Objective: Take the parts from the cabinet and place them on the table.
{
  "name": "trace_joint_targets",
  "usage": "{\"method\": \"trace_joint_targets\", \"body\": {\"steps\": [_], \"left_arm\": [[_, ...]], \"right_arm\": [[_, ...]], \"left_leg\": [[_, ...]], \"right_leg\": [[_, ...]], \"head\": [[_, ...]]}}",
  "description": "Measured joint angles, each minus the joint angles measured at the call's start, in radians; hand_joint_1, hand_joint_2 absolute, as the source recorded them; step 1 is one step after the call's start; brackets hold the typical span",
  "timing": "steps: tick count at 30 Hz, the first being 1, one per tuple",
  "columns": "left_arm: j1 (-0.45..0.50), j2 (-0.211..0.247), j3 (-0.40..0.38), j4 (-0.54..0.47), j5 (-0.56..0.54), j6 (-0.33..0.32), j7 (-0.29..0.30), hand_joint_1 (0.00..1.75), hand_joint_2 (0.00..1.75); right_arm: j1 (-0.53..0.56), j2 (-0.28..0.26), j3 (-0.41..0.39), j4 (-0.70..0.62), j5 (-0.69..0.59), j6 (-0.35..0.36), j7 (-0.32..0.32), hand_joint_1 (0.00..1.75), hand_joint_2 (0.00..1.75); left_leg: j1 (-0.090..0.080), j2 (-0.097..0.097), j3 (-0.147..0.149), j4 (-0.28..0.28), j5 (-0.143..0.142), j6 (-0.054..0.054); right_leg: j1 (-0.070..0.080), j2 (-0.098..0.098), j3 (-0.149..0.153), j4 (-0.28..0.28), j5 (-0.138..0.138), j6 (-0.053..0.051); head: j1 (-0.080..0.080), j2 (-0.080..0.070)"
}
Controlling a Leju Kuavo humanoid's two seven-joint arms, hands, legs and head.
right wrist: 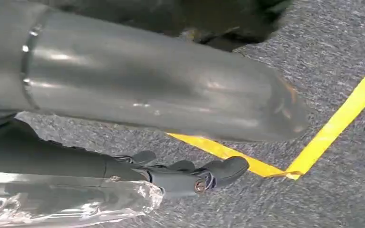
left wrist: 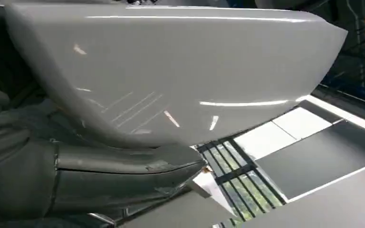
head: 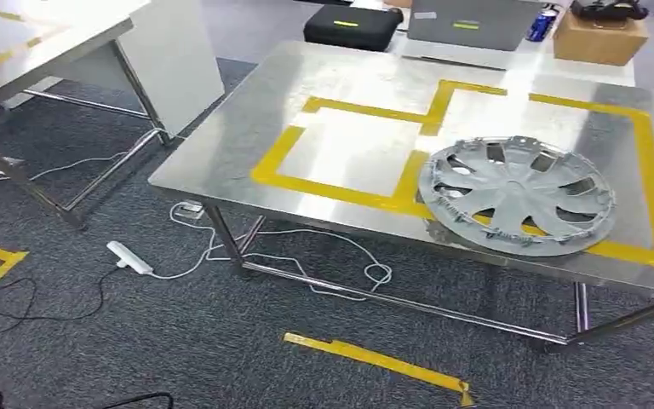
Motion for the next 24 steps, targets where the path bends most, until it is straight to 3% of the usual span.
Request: {"method": "trace_joint_targets", "body": {"steps": [3, 4, 6, 7, 9, 10, 11, 12, 14, 15, 18, 20, 22, 24], "left_arm": [[-0.002, -0.001, 0.000, 0.000, -0.003, 0.001, 0.000, 1.75, 1.75], [-0.002, -0.001, 0.000, -0.001, -0.002, 0.001, 0.000, 1.75, 1.75], [-0.003, 0.000, 0.002, -0.002, -0.003, 0.002, -0.001, 1.75, 1.75], [-0.001, 0.000, 0.004, -0.002, -0.003, 0.002, -0.001, 1.75, 1.75], [0.001, 0.000, 0.005, -0.002, -0.002, 0.002, -0.001, 1.75, 1.75], [0.001, 0.000, 0.006, -0.002, -0.002, 0.003, -0.001, 1.75, 1.75], [0.001, 0.000, 0.007, -0.002, -0.002, 0.004, -0.001, 1.75, 1.75], [0.001, 0.000, 0.008, -0.002, -0.002, 0.005, -0.001, 1.75, 1.75], [0.001, 0.000, 0.012, -0.002, -0.003, 0.007, -0.001, 1.75, 1.75], [0.000, 0.000, 0.014, -0.002, -0.003, 0.008, -0.001, 1.75, 1.75], [0.002, -0.001, 0.019, -0.004, -0.005, 0.016, -0.001, 1.75, 1.75], [0.002, -0.001, 0.023, -0.006, -0.005, 0.020, -0.001, 1.75, 1.75], [0.003, -0.001, 0.028, -0.011, -0.005, 0.028, -0.001, 1.75, 1.75], [0.005, -0.002, 0.037, -0.012, -0.004, 0.032, -0.001, 1.75, 1.75]], "right_arm": [[0.000, 0.000, -0.004, 0.004, 0.002, -0.002, -0.004, 0.00, 0.00], [0.001, 0.000, -0.006, 0.005, 0.002, -0.003, -0.003, 0.00, 0.00], [0.001, 0.000, -0.009, 0.008, 0.003, -0.004, -0.004, 0.00, 0.00], [-0.003, 0.000, -0.010, 0.008, 0.003, -0.004, -0.004, 0.00, 0.00], [-0.007, 0.000, -0.011, 0.010, 0.004, -0.004, -0.004, 0.00, 0.00], [-0.006, 0.000, -0.011, 0.012, 0.004, -0.004, -0.004, 0.00, 0.00], [-0.004, 0.000, -0.013, 0.013, 0.005, -0.004, -0.004, 0.00, 0.00], [-0.004, 0.000, -0.013, 0.013, 0.005, -0.004, -0.004, 0.00, 0.00], [-0.005, 0.000, -0.014, 0.017, 0.006, -0.004, -0.004, 0.00, 0.00], [-0.006, 0.000, -0.014, 0.018, 0.006, -0.004, -0.005, 0.00, 0.00], [-0.003, 0.000, -0.016, 0.019, 0.011, -0.004, -0.009, 0.00, 0.00], [-0.002, 0.000, -0.016, 0.021, 0.014, -0.004, -0.010, 0.00, 0.00], [-0.003, 0.000, -0.016, 0.023, 0.015, -0.003, -0.011, 0.00, 0.00], [-0.005, 0.000, -0.016, 0.026, 0.016, -0.002, -0.011, 0.00, 0.00]], "left_leg": [[0.002, 0.026, 0.005, -0.004, 0.001, -0.010], [0.002, 0.035, 0.010, -0.004, -0.002, -0.017], [0.010, -0.058, -0.009, 0.043, -0.045, -0.026], [0.010, -0.080, -0.042, 0.112, -0.085, -0.027], [0.010, -0.090, -0.117, 0.262, -0.145, -0.030], [0.010, -0.090, -0.138, 0.296, -0.143, -0.031], [0.010, -0.090, -0.135, 0.279, -0.112, -0.030], [0.010, -0.090, -0.113, 0.224, -0.064, -0.029], [0.012, -0.096, -0.043, 0.063, 0.028, -0.026], [0.012, -0.114, -0.027, 0.026, 0.020, -0.023], [0.007, -0.114, -0.031, 0.009, 0.019, -0.008], [0.014, -0.109, -0.029, 0.000, 0.029, 0.008], [0.014, -0.106, -0.030, -0.001, 0.030, 0.014], [0.013, -0.101, -0.032, 0.000, 0.029, 0.016]], "right_leg": [[0.000, 0.035, -0.009, 0.001, 0.006, -0.005], [-0.002, 0.046, -0.005, -0.007, 0.010, -0.013], [-0.011, 0.061, -0.001, -0.015, 0.018, -0.023], [-0.012, 0.069, -0.003, -0.014, 0.019, -0.026], [-0.011, 0.087, -0.004, -0.014, 0.019, -0.028], [-0.010, 0.096, -0.003, -0.013, 0.019, -0.029], [-0.011, 0.104, -0.001, -0.012, 0.018, -0.029], [-0.011, 0.112, 0.001, -0.011, 0.018, -0.028], [-0.012, 0.125, 0.004, -0.008, 0.016, -0.024], [-0.007, 0.129, 0.001, -0.004, 0.014, -0.019], [-0.009, 0.136, -0.012, -0.004, 0.020, -0.001], [-0.011, 0.132, -0.024, 0.003, 0.013, 0.008], [-0.014, 0.111, -0.067, 0.105, -0.052, 0.018], [-0.016, 0.107, -0.145, 0.272, -0.125, 0.025]], "head": [[-0.002, 0.000], [-0.001, 0.000], [-0.008, 0.000], [-0.011, 0.000], [-0.012, 0.000], [-0.013, 0.000], [-0.012, 0.000], [-0.012, 0.000], [-0.013, 0.000], [-0.012, 0.000], [-0.013, 0.000], [-0.013, 0.000], [0.000, 0.000], [-0.001, 0.000]]}}
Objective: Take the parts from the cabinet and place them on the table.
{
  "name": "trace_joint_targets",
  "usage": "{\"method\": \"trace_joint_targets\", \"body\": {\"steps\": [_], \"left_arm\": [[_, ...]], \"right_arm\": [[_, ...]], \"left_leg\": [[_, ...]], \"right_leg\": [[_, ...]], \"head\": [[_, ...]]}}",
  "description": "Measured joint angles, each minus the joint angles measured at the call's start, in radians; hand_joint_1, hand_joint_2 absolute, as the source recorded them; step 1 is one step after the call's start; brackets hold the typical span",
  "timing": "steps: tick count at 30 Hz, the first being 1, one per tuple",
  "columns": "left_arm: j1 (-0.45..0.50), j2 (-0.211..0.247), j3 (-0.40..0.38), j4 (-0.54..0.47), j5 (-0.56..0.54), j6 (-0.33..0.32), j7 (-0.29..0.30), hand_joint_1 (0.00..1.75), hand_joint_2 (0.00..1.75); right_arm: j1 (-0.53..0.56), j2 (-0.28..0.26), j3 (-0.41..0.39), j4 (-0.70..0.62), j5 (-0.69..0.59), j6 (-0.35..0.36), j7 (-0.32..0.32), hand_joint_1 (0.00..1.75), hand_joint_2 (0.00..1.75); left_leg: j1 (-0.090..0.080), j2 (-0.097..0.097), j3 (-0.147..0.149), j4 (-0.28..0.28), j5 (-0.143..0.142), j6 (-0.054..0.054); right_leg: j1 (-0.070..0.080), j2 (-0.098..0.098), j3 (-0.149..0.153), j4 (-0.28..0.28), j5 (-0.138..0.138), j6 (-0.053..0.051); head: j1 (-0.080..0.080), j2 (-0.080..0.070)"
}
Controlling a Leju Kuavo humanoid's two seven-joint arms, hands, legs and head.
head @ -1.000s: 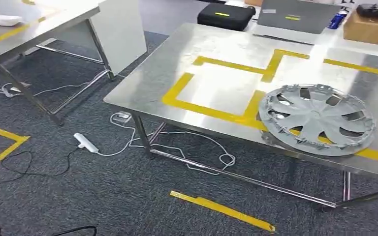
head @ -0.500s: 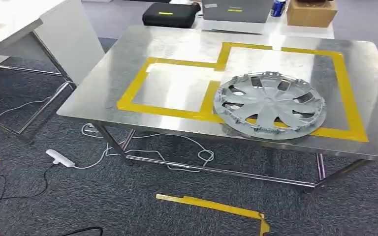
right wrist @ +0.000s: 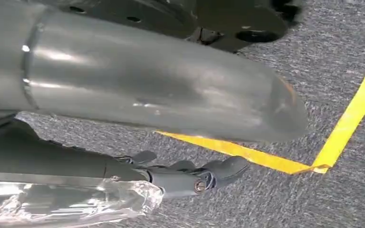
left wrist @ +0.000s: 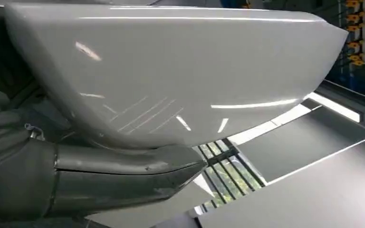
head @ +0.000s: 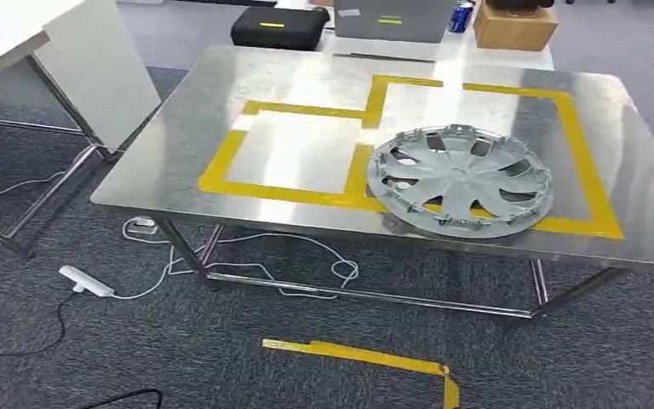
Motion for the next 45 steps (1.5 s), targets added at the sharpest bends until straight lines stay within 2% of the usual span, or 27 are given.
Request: {"method": "trace_joint_targets", "body": {"steps": [1, 2, 3, 5, 6, 7, 9, 11, 13, 15, 16, 18, 20, 21, 22, 25, 27, 30, 31, 32, 34, 36, 37, 38, 42, 43, 45], "left_arm": [[0.001, 0.000, 0.005, 0.000, 0.003, 0.001, 0.000, 1.75, 1.75], [0.001, -0.001, 0.010, 0.000, 0.007, 0.003, 0.000, 1.75, 1.75], [0.001, -0.001, 0.014, 0.000, 0.008, 0.003, -0.002, 1.75, 1.75], [0.001, -0.001, 0.023, -0.002, 0.011, 0.003, -0.003, 1.75, 1.75], [0.001, -0.001, 0.028, -0.005, 0.011, 0.004, -0.004, 1.75, 1.75], [0.001, -0.001, 0.032, -0.007, 0.013, 0.004, -0.004, 1.75, 1.75], [0.001, -0.001, 0.035, -0.009, 0.014, 0.004, -0.005, 1.75, 1.75], [0.002, -0.002, 0.038, -0.010, 0.020, 0.004, -0.009, 1.75, 1.75], [0.001, -0.002, 0.048, -0.011, 0.026, 0.003, -0.014, 1.75, 1.75], [0.003, -0.003, 0.059, -0.011, 0.034, -0.002, -0.014, 1.75, 1.75], [0.004, -0.003, 0.064, -0.011, 0.039, -0.005, -0.014, 1.75, 1.75], [0.006, -0.005, 0.070, -0.011, 0.039, -0.008, -0.014, 1.75, 1.75], [0.006, -0.005, 0.076, -0.011, 0.039, -0.010, -0.015, 1.75, 1.75], [0.006, -0.005, 0.079, -0.011, 0.039, -0.010, -0.015, 1.75, 1.75], [0.005, -0.005, 0.081, -0.011, 0.039, -0.010, -0.015, 1.75, 1.75], [0.008, -0.006, 0.084, -0.013, 0.039, -0.011, -0.015, 1.75, 1.75], [0.007, -0.007, 0.085, -0.014, 0.039, -0.014, -0.015, 1.75, 1.75], [0.007, -0.009, 0.087, -0.014, 0.038, -0.019, -0.015, 1.75, 1.75], [0.007, -0.010, 0.088, -0.014, 0.037, -0.021, -0.015, 1.75, 1.75], [0.008, -0.011, 0.091, -0.014, 0.037, -0.026, -0.015, 1.75, 1.75], [0.008, -0.014, 0.098, -0.014, 0.034, -0.035, -0.015, 1.75, 1.75], [0.007, -0.016, 0.105, -0.014, 0.030, -0.040, -0.015, 1.75, 1.75], [0.006, -0.016, 0.108, -0.014, 0.029, -0.042, -0.014, 1.75, 1.75], [0.006, -0.017, 0.110, -0.014, 0.028, -0.043, -0.014, 1.75, 1.75], [0.005, -0.019, 0.112, -0.014, 0.024, -0.045, -0.014, 1.75, 1.75], [0.003, -0.019, 0.113, -0.014, 0.022, -0.045, -0.014, 1.75, 1.75], [0.003, -0.019, 0.114, -0.014, 0.021, -0.045, -0.014, 1.75, 1.75]], "right_arm": [[0.001, 0.000, 0.000, 0.001, 0.000, 0.000, 0.000, 0.00, 0.00], [0.001, 0.000, 0.000, 0.002, 0.000, 0.000, 0.000, 0.00, 0.00], [0.002, 0.000, -0.001, 0.002, 0.000, 0.000, 0.000, 0.00, 0.00], [0.000, 0.000, -0.001, 0.003, 0.001, 0.000, 0.000, 0.00, 0.00], [-0.003, 0.000, 0.000, 0.003, 0.001, 0.000, 0.000, 0.00, 0.00], [-0.006, 0.000, 0.000, 0.003, 0.001, 0.001, 0.000, 0.00, 0.00], [-0.005, 0.000, -0.001, 0.005, 0.001, 0.001, -0.001, 0.00, 0.00], [-0.004, 0.000, -0.002, 0.007, 0.002, 0.000, 0.000, 0.00, 0.00], [-0.007, 0.000, -0.003, 0.007, 0.005, 0.000, 0.001, 0.00, 0.00], [-0.007, 0.000, -0.003, 0.008, 0.009, 0.000, 0.002, 0.00, 0.00], [-0.006, 0.000, -0.003, 0.008, 0.012, -0.001, 0.006, 0.00, 0.00], [-0.004, 0.000, -0.005, 0.009, 0.014, -0.002, 0.008, 0.00, 0.00], [-0.005, 0.000, -0.005, 0.010, 0.016, -0.002, 0.009, 0.00, 0.00], [-0.006, 0.000, -0.004, 0.010, 0.016, -0.002, 0.009, 0.00, 0.00], [-0.007, 0.000, -0.005, 0.011, 0.016, -0.002, 0.009, 0.00, 0.00], [-0.006, 0.000, -0.004, 0.011, 0.017, -0.002, 0.009, 0.00, 0.00], [-0.006, 0.000, -0.004, 0.012, 0.019, -0.002, 0.010, 0.00, 0.00], [-0.007, 0.000, -0.004, 0.012, 0.021, -0.003, 0.012, 0.00, 0.00], [-0.006, 0.000, -0.004, 0.012, 0.022, -0.003, 0.014, 0.00, 0.00], [-0.004, 0.000, -0.004, 0.013, 0.027, -0.003, 0.018, 0.00, 0.00], [-0.003, 0.000, -0.005, 0.015, 0.035, -0.002, 0.019, 0.00, 0.00], [-0.004, 0.000, -0.007, 0.015, 0.037, -0.002, 0.019, 0.00, 0.00], [-0.007, 0.000, -0.009, 0.017, 0.040, -0.001, 0.019, 0.00, 0.00], [-0.010, 0.000, -0.010, 0.018, 0.040, -0.002, 0.019, 0.00, 0.00], [-0.004, 0.000, -0.014, 0.018, 0.047, -0.001, 0.019, 0.00, 0.00], [-0.005, 0.000, -0.015, 0.018, 0.048, -0.001, 0.018, 0.00, 0.00], [-0.008, 0.000, -0.018, 0.018, 0.050, -0.001, 0.018, 0.00, 0.00]], "left_leg": [[0.000, 0.001, 0.000, 0.000, 0.000, 0.000], [0.000, 0.002, 0.001, 0.000, 0.000, 0.000], [0.000, 0.002, 0.001, 0.001, 0.000, -0.001], [0.000, 0.002, 0.006, 0.001, -0.003, -0.005], [-0.002, 0.002, 0.007, 0.001, -0.005, -0.009], [-0.007, 0.002, 0.004, 0.005, -0.007, -0.016], [-0.005, 0.002, 0.005, 0.000, -0.002, -0.026], [-0.001, 0.002, 0.006, 0.003, -0.009, -0.039], [-0.001, 0.002, -0.025, 0.075, -0.064, -0.043], [-0.001, 0.002, -0.100, 0.236, -0.140, -0.046], [-0.001, 0.002, -0.131, 0.297, -0.154, -0.046], [-0.001, 0.002, -0.121, 0.268, -0.106, -0.044], [-0.001, 0.002, -0.046, 0.110, -0.011, -0.037], [-0.002, 0.001, -0.010, 0.034, 0.014, -0.031], [-0.006, 0.000, 0.002, 0.006, 0.000, -0.029], [-0.010, 0.000, -0.004, 0.003, -0.002, -0.020], [0.000, 0.001, 0.006, -0.008, 0.003, -0.009], [0.000, 0.002, 0.007, -0.008, -0.004, 0.002], [0.000, 0.002, 0.008, -0.008, -0.006, 0.002], [0.000, 0.002, 0.012, -0.008, -0.009, 0.001], [0.002, 0.001, 0.026, -0.008, -0.019, -0.002], [0.003, 0.002, 0.044, -0.008, -0.034, -0.012], [-0.004, 0.002, 0.046, -0.007, -0.041, -0.020], [-0.005, 0.001, 0.045, -0.006, -0.045, -0.026], [0.001, 0.002, 0.063, -0.008, -0.059, -0.046], [0.001, 0.002, 0.046, 0.032, -0.072, -0.047], [0.000, 0.001, -0.054, 0.198, -0.129, -0.049]], "right_leg": [[0.000, 0.000, -0.019, 0.042, -0.009, 0.002], [-0.001, -0.001, -0.016, 0.037, 0.006, 0.002], [-0.001, -0.001, 0.010, -0.014, 0.041, 0.001], [-0.001, -0.004, 0.113, -0.204, 0.126, -0.007], [0.001, -0.010, 0.144, -0.268, 0.120, -0.010], [0.004, -0.007, 0.157, -0.276, 0.122, -0.016], [0.006, -0.006, 0.153, -0.273, 0.122, -0.022], [0.001, -0.007, 0.157, -0.285, 0.130, -0.038], [0.001, -0.007, 0.158, -0.286, 0.130, -0.051], [0.004, -0.007, 0.158, -0.286, 0.128, -0.055], [0.006, -0.007, 0.158, -0.285, 0.128, -0.055], [0.007, -0.005, 0.161, -0.285, 0.127, -0.056], [0.008, -0.002, 0.167, -0.284, 0.124, -0.054], [0.008, -0.001, 0.169, -0.284, 0.123, -0.051], [0.017, 0.000, 0.165, -0.277, 0.118, -0.044], [0.010, 0.000, 0.160, -0.283, 0.121, -0.030], [0.011, 0.000, 0.150, -0.263, 0.106, -0.017], [0.003, -0.002, 0.037, -0.048, 0.009, -0.002], [0.002, -0.002, -0.002, 0.017, -0.008, 0.001], [0.000, -0.002, -0.022, 0.041, -0.001, 0.003], [-0.002, -0.003, 0.016, -0.054, 0.080, 0.004], [-0.004, -0.011, 0.102, -0.234, 0.167, 0.000], [0.002, -0.014, 0.115, -0.254, 0.138, -0.003], [0.001, -0.011, 0.130, -0.263, 0.132, -0.015], [-0.001, -0.009, 0.150, -0.278, 0.123, -0.040], [0.001, -0.009, 0.163, -0.282, 0.117, -0.050], [0.004, -0.009, 0.181, -0.284, 0.101, -0.058]], "head": [[-0.001, 0.000], [-0.001, 0.000], [-0.001, 0.000], [-0.001, 0.000], [-0.001, 0.000], [-0.002, 0.000], [-0.002, 0.000], [-0.002, 0.000], [-0.007, 0.000], [-0.006, 0.000], [-0.007, 0.000], [-0.007, 0.000], [-0.007, 0.000], [-0.006, 0.000], [-0.006, 0.000], [-0.006, 0.000], [-0.004, 0.000], [0.003, 0.000], [0.005, 0.000], [0.004, 0.000], [0.005, 0.000], [0.006, 0.000], [0.005, 0.000], [0.004, 0.000], [-0.002, 0.000], [-0.010, 0.000], [-0.013, 0.000]]}}
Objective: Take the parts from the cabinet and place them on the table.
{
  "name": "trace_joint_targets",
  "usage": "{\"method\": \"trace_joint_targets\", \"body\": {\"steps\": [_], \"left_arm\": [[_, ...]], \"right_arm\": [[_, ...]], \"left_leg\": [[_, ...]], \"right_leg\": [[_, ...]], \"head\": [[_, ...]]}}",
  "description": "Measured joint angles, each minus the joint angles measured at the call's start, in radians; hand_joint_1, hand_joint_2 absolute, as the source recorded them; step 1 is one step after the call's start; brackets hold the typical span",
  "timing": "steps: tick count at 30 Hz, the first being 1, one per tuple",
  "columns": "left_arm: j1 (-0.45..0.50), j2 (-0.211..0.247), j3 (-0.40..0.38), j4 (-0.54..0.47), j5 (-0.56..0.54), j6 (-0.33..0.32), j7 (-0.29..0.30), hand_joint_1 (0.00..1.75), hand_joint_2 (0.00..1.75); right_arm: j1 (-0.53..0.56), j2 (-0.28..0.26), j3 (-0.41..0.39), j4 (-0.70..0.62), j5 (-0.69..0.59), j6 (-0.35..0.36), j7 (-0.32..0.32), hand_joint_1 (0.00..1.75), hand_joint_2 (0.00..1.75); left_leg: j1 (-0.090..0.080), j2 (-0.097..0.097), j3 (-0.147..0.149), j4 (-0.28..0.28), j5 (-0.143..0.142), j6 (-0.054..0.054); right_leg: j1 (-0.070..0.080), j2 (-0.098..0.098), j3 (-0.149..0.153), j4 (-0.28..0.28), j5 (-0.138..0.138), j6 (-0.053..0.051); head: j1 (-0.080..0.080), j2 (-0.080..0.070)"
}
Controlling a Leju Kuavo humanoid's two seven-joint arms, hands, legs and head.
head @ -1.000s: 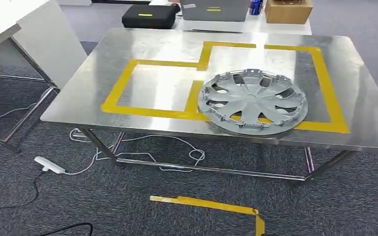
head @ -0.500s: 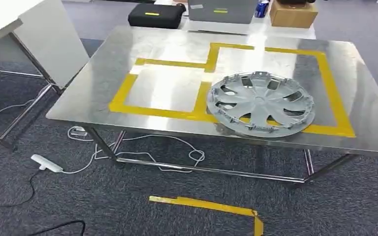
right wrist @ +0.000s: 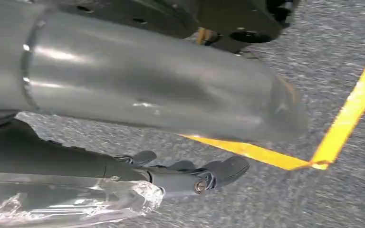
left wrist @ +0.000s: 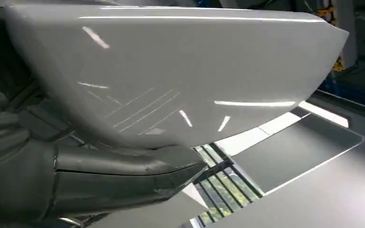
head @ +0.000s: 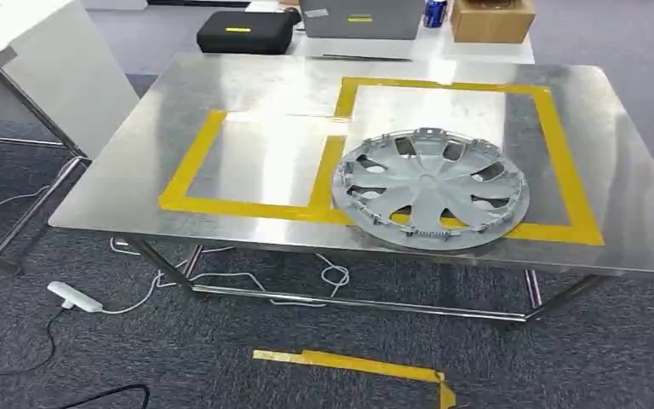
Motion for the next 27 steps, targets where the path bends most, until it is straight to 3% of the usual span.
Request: {"method": "trace_joint_targets", "body": {"steps": [1, 2, 3, 4, 6, 7, 8, 9, 11, 12, 13, 14, 15, 16, 17, 18, 19, 20, 21, 22, 23, 24, 27], "left_arm": [[0.002, -0.001, 0.000, 0.000, 0.000, 0.000, 0.000, 1.75, 1.75], [0.003, -0.001, 0.001, 0.000, 0.001, 0.000, 0.000, 1.75, 1.75], [0.003, -0.001, 0.002, 0.000, 0.000, 0.000, 0.000, 1.75, 1.75], [0.003, -0.001, 0.002, 0.000, 0.001, 0.000, 0.000, 1.75, 1.75], [0.003, -0.001, 0.005, 0.000, 0.000, 0.000, 0.000, 1.75, 1.75], [0.002, -0.001, 0.005, 0.001, 0.001, 0.000, 0.001, 1.75, 1.75], [0.003, -0.003, 0.005, 0.000, 0.001, 0.000, 0.002, 1.75, 1.75], [0.000, 0.000, 0.005, 0.000, 0.001, 0.000, 0.002, 1.75, 1.75], [0.001, -0.002, 0.005, -0.002, 0.002, 0.000, 0.002, 1.75, 1.75], [0.002, -0.002, 0.006, -0.002, 0.002, 0.000, 0.001, 1.75, 1.75], [0.002, -0.003, 0.006, -0.002, 0.002, 0.000, 0.001, 1.75, 1.75], [0.000, -0.004, 0.006, -0.002, 0.002, 0.000, 0.001, 1.75, 1.75], [0.000, -0.004, 0.005, -0.002, 0.001, 0.000, 0.001, 1.75, 1.75], [0.000, -0.005, 0.005, -0.002, 0.001, 0.000, 0.001, 1.75, 1.75], [0.000, -0.005, 0.005, -0.002, 0.001, 0.000, 0.001, 1.75, 1.75], [0.001, -0.006, 0.005, -0.002, 0.002, 0.000, 0.001, 1.75, 1.75], [0.001, -0.006, 0.005, -0.002, 0.002, 0.000, 0.001, 1.75, 1.75], [0.001, -0.006, 0.005, -0.002, 0.002, 0.000, 0.001, 1.75, 1.75], [0.001, -0.007, 0.005, -0.002, 0.002, 0.001, 0.001, 1.75, 1.75], [0.000, -0.008, 0.005, -0.002, 0.004, 0.002, 0.001, 1.75, 1.75], [-0.001, -0.008, 0.005, -0.001, 0.006, 0.002, 0.002, 1.75, 1.75], [-0.003, -0.009, 0.005, -0.002, 0.008, 0.003, 0.002, 1.75, 1.75], [-0.008, -0.011, 0.006, -0.002, 0.008, 0.006, 0.002, 1.75, 1.75]], "right_arm": [[0.000, 0.000, -0.001, 0.000, 0.001, 0.000, 0.000, 0.00, 0.00], [0.003, 0.000, -0.002, 0.001, 0.002, 0.000, 0.000, 0.00, 0.00], [0.004, 0.000, -0.003, 0.001, 0.003, 0.000, 0.000, 0.00, 0.00], [0.005, 0.000, -0.005, 0.002, 0.003, 0.000, 0.000, 0.00, 0.00], [0.004, 0.000, -0.006, 0.003, 0.005, 0.000, -0.002, 0.00, 0.00], [0.003, 0.001, -0.008, 0.008, 0.005, 0.000, -0.003, 0.00, 0.00], [-0.001, 0.001, -0.010, 0.010, 0.005, -0.001, -0.004, 0.00, 0.00], [-0.004, 0.001, -0.010, 0.010, 0.006, -0.002, -0.006, 0.00, 0.00], [-0.004, 0.003, -0.011, 0.012, 0.009, -0.001, -0.008, 0.00, 0.00], [-0.006, 0.003, -0.011, 0.013, 0.010, -0.002, -0.008, 0.00, 0.00], [-0.010, 0.003, -0.011, 0.014, 0.010, -0.003, -0.010, 0.00, 0.00], [-0.012, 0.003, -0.011, 0.015, 0.010, -0.003, -0.010, 0.00, 0.00], [-0.012, 0.003, -0.011, 0.015, 0.010, -0.003, -0.010, 0.00, 0.00], [-0.009, 0.003, -0.011, 0.015, 0.010, -0.003, -0.009, 0.00, 0.00], [-0.006, 0.003, -0.011, 0.016, 0.010, -0.003, -0.009, 0.00, 0.00], [-0.004, 0.003, -0.011, 0.016, 0.010, -0.003, -0.009, 0.00, 0.00], [-0.002, 0.003, -0.012, 0.016, 0.010, -0.003, -0.009, 0.00, 0.00], [-0.002, 0.002, -0.013, 0.016, 0.010, -0.004, -0.009, 0.00, 0.00], [-0.002, 0.002, -0.014, 0.016, 0.010, -0.004, -0.009, 0.00, 0.00], [0.001, 0.002, -0.017, 0.018, 0.010, -0.004, -0.009, 0.00, 0.00], [-0.003, 0.002, -0.018, 0.023, 0.010, -0.004, -0.008, 0.00, 0.00], [-0.006, 0.003, -0.019, 0.024, 0.010, -0.005, -0.008, 0.00, 0.00], [-0.003, 0.002, -0.021, 0.024, 0.011, -0.006, -0.009, 0.00, 0.00]], "left_leg": [[0.000, 0.000, -0.056, 0.078, -0.018, -0.001], [0.000, 0.000, -0.096, 0.117, -0.010, 0.000], [0.000, 0.000, -0.109, 0.108, 0.025, 0.002], [0.000, 0.000, -0.104, 0.064, 0.081, 0.006], [-0.005, 0.000, -0.058, -0.102, 0.216, 0.021], [-0.013, 0.000, -0.050, -0.100, 0.192, 0.026], [-0.018, 0.001, -0.026, -0.139, 0.177, 0.031], [-0.023, 0.001, -0.022, -0.148, 0.156, 0.034], [-0.025, -0.003, -0.005, -0.172, 0.145, 0.051], [-0.018, -0.007, 0.020, -0.183, 0.143, 0.054], [-0.015, -0.004, 0.038, -0.186, 0.134, 0.058], [-0.013, -0.003, 0.048, -0.188, 0.121, 0.061], [-0.012, -0.003, 0.060, -0.188, 0.109, 0.061], [-0.011, -0.003, 0.076, -0.188, 0.094, 0.061], [-0.010, -0.005, 0.094, -0.188, 0.080, 0.060], [-0.008, -0.007, 0.116, -0.188, 0.064, 0.058], [-0.006, -0.008, 0.140, -0.188, 0.047, 0.056], [-0.003, -0.008, 0.165, -0.188, 0.030, 0.053], [0.000, -0.007, 0.187, -0.188, 0.011, 0.048], [0.000, -0.006, 0.199, -0.193, -0.006, 0.042], [-0.001, -0.007, 0.210, -0.192, -0.016, 0.035], [-0.002, -0.007, 0.207, -0.199, -0.020, 0.025], [0.001, -0.004, 0.214, -0.191, 0.005, 0.007]], "right_leg": [[0.003, 0.000, 0.010, 0.000, -0.010, -0.002], [0.005, 0.001, 0.024, 0.000, -0.021, -0.004], [0.007, 0.004, 0.039, 0.000, -0.033, -0.003], [0.009, 0.007, 0.055, 0.000, -0.046, -0.002], [0.010, 0.009, 0.086, -0.001, -0.075, 0.002], [0.009, 0.007, 0.094, -0.004, -0.087, 0.006], [0.008, 0.013, 0.097, -0.003, -0.097, 0.015], [0.003, 0.009, 0.097, -0.010, -0.101, 0.021], [-0.001, 0.005, 0.121, 0.001, -0.082, 0.035], [-0.001, 0.006, 0.096, 0.033, -0.078, 0.039], [0.000, 0.006, 0.064, 0.102, -0.058, 0.042], [-0.002, 0.006, 0.011, 0.177, -0.056, 0.048], [-0.005, 0.006, -0.043, 0.240, -0.078, 0.052], [-0.007, 0.005, -0.095, 0.285, -0.120, 0.058], [-0.008, 0.005, -0.134, 0.302, -0.154, 0.063], [-0.010, 0.005, -0.158, 0.291, -0.166, 0.066], [-0.010, 0.005, -0.167, 0.253, -0.153, 0.069], [-0.010, 0.005, -0.165, 0.195, -0.114, 0.067], [-0.010, 0.003, -0.163, 0.128, -0.041, 0.067], [-0.009, -0.007, -0.162, 0.095, 0.097, 0.062], [-0.001, -0.011, -0.176, 0.103, 0.079, 0.054], [0.003, -0.009, -0.157, 0.097, 0.075, 0.036], [-0.003, -0.003, -0.132, 0.066, 0.064, 0.017]], "head": [[0.001, 0.000], [0.000, 0.000], [0.001, 0.000], [0.000, 0.000], [0.001, 0.000], [0.006, 0.000], [0.003, 0.000], [0.003, 0.000], [0.000, 0.000], [-0.001, 0.000], [0.005, -0.001], [0.009, 0.000], [0.009, 0.000], [0.010, 0.000], [0.010, 0.000], [0.010, 0.000], [0.009, 0.000], [0.011, 0.000], [0.010, 0.000], [0.012, 0.000], [0.009, 0.000], [0.008, 0.000], [0.007, 0.000]]}}
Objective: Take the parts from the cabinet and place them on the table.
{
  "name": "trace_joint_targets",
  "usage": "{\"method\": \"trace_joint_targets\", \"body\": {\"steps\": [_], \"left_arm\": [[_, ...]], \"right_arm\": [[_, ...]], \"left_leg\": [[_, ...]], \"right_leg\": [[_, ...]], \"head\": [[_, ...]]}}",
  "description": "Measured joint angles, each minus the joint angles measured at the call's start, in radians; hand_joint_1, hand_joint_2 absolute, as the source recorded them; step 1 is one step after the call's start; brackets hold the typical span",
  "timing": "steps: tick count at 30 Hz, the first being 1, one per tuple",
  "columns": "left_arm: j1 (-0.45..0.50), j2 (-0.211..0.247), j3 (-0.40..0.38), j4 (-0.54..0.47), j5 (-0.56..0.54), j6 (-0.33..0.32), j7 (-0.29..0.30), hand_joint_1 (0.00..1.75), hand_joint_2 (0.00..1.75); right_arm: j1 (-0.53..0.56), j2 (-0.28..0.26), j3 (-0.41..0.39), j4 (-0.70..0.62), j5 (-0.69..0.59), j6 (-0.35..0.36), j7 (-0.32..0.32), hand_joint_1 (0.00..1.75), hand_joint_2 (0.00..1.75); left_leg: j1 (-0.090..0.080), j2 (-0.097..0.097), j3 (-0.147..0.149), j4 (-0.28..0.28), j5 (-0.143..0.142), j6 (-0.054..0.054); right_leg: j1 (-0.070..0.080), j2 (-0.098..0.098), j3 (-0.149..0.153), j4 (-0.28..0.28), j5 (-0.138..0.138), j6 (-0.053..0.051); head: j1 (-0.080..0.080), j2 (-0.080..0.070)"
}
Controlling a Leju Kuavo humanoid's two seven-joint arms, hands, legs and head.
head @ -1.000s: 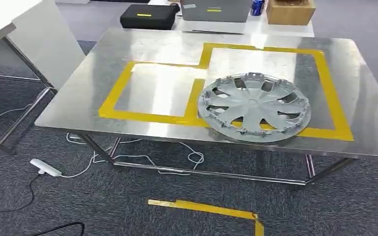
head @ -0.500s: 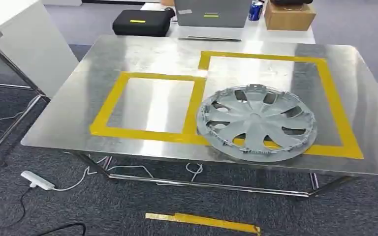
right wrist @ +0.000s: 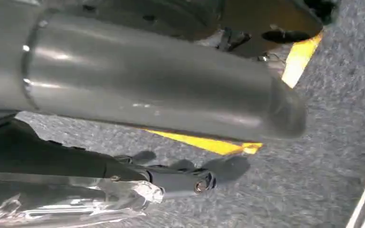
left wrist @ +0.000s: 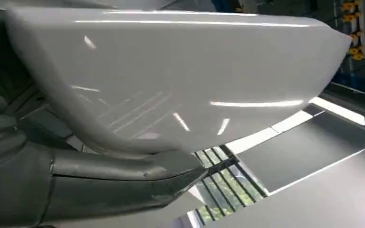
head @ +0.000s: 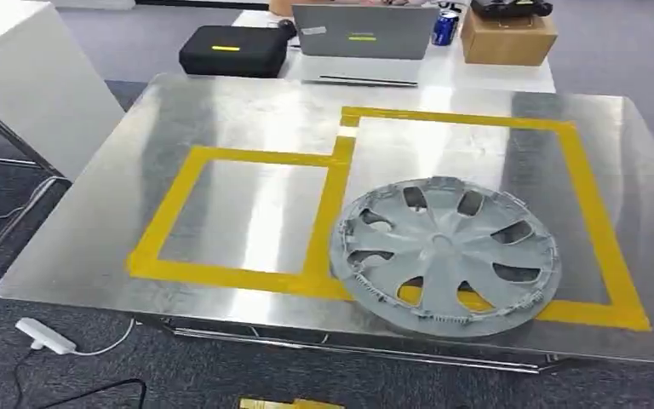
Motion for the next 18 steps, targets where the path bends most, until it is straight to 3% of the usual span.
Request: {"method": "trace_joint_targets", "body": {"steps": [1, 2, 3, 4, 5, 6, 7, 8, 10, 11, 12, 13, 16, 18], "left_arm": [[-0.003, 0.000, 0.000, 0.000, 0.001, 0.001, 0.000, 1.75, 1.75], [-0.007, -0.001, 0.000, 0.000, 0.002, 0.003, 0.000, 1.75, 1.75], [-0.009, -0.001, 0.000, 0.000, 0.003, 0.006, 0.001, 1.75, 1.75], [-0.009, -0.002, 0.000, 0.000, 0.008, 0.007, 0.004, 1.75, 1.75], [-0.009, -0.004, 0.000, 0.001, 0.010, 0.009, 0.006, 1.75, 1.75], [-0.010, -0.005, 0.000, 0.001, 0.012, 0.010, 0.008, 1.75, 1.75], [-0.011, -0.006, -0.001, 0.001, 0.021, 0.011, 0.013, 1.75, 1.75], [-0.012, -0.007, -0.002, 0.001, 0.031, 0.011, 0.018, 1.75, 1.75], [-0.016, -0.009, -0.003, 0.002, 0.057, 0.010, 0.025, 1.75, 1.75], [-0.017, -0.010, -0.004, 0.004, 0.068, 0.007, 0.029, 1.75, 1.75], [-0.021, -0.011, -0.007, 0.006, 0.075, 0.004, 0.034, 1.75, 1.75], [-0.019, -0.012, -0.007, 0.006, 0.078, 0.004, 0.035, 1.75, 1.75], [-0.028, -0.014, -0.011, 0.006, 0.082, 0.003, 0.035, 1.75, 1.75], [-0.028, -0.014, -0.012, 0.006, 0.082, 0.003, 0.035, 1.75, 1.75]], "right_arm": [[-0.001, 0.000, -0.001, 0.000, 0.000, -0.001, -0.001, 0.00, 0.00], [-0.002, 0.000, -0.001, 0.000, 0.000, 0.000, -0.001, 0.00, 0.00], [-0.003, 0.000, -0.002, 0.001, 0.000, 0.000, -0.001, 0.00, 0.00], [-0.003, 0.000, -0.002, 0.001, 0.000, 0.000, -0.001, 0.00, 0.00], [-0.003, 0.000, -0.002, 0.001, 0.000, 0.000, -0.001, 0.00, 0.00], [-0.003, 0.000, -0.003, 0.001, 0.000, -0.001, 0.001, 0.00, 0.00], [-0.002, 0.000, -0.005, 0.001, 0.001, 0.000, 0.004, 0.00, 0.00], [-0.002, 0.000, -0.005, 0.000, 0.002, 0.002, 0.009, 0.00, 0.00], [-0.002, 0.004, -0.005, -0.005, 0.006, 0.010, 0.020, 0.00, 0.00], [-0.002, 0.006, -0.006, -0.010, 0.008, 0.015, 0.024, 0.00, 0.00], [-0.002, 0.006, -0.006, -0.016, 0.009, 0.018, 0.026, 0.00, 0.00], [0.001, 0.009, -0.006, -0.019, 0.010, 0.019, 0.029, 0.00, 0.00], [0.000, 0.013, -0.007, -0.032, 0.011, 0.022, 0.031, 0.00, 0.00], [-0.001, 0.014, -0.007, -0.036, 0.012, 0.023, 0.031, 0.00, 0.00]], "left_leg": [[0.000, 0.000, -0.023, 0.054, 0.017, 0.000], [0.000, 0.000, -0.065, 0.119, 0.020, 0.000], [0.000, 0.000, -0.118, 0.188, -0.007, 0.000], [0.000, 0.000, -0.163, 0.236, -0.052, -0.001], [0.000, 0.000, -0.199, 0.261, -0.088, -0.003], [0.000, 0.001, -0.223, 0.259, -0.097, -0.004], [0.001, 0.001, -0.233, 0.239, -0.078, -0.004], [0.001, 0.001, -0.232, 0.196, -0.029, -0.003], [0.001, 0.001, -0.219, 0.066, 0.141, 0.001], [-0.003, 0.003, -0.232, 0.054, 0.109, 0.003], [-0.003, 0.004, -0.227, 0.059, 0.092, 0.008], [-0.003, 0.004, -0.224, 0.057, 0.138, 0.012], [0.002, 0.002, -0.217, 0.045, 0.138, 0.027], [0.001, 0.004, -0.218, 0.045, 0.134, 0.034]], "right_leg": [[-0.001, 0.002, 0.019, -0.013, -0.003, -0.004], [0.000, 0.002, 0.033, -0.024, -0.007, -0.010], [0.001, 0.003, 0.046, -0.032, -0.014, -0.014], [0.001, 0.003, 0.059, -0.036, -0.022, -0.016], [0.002, 0.005, 0.071, -0.037, -0.031, -0.017], [0.002, 0.007, 0.084, -0.037, -0.041, -0.017], [0.002, 0.010, 0.099, -0.037, -0.051, -0.017], [0.002, 0.011, 0.116, -0.037, -0.061, -0.016], [0.002, 0.012, 0.135, -0.038, -0.083, -0.009], [0.007, 0.014, 0.153, -0.027, -0.094, -0.001], [0.009, 0.014, 0.149, -0.025, -0.102, 0.008], [0.009, 0.014, 0.142, -0.024, -0.110, 0.014], [0.006, 0.013, 0.150, -0.016, -0.129, 0.027], [0.006, 0.011, 0.093, 0.090, -0.188, 0.037]], "head": [[0.000, 0.000], [-0.004, 0.000], [-0.003, 0.000], [-0.004, 0.000], [-0.003, 0.000], [-0.003, 0.000], [-0.003, 0.000], [-0.002, 0.000], [-0.003, 0.000], [-0.003, 0.000], [-0.009, 0.000], [-0.008, 0.000], [-0.007, 0.000], [-0.007, 0.000]]}}
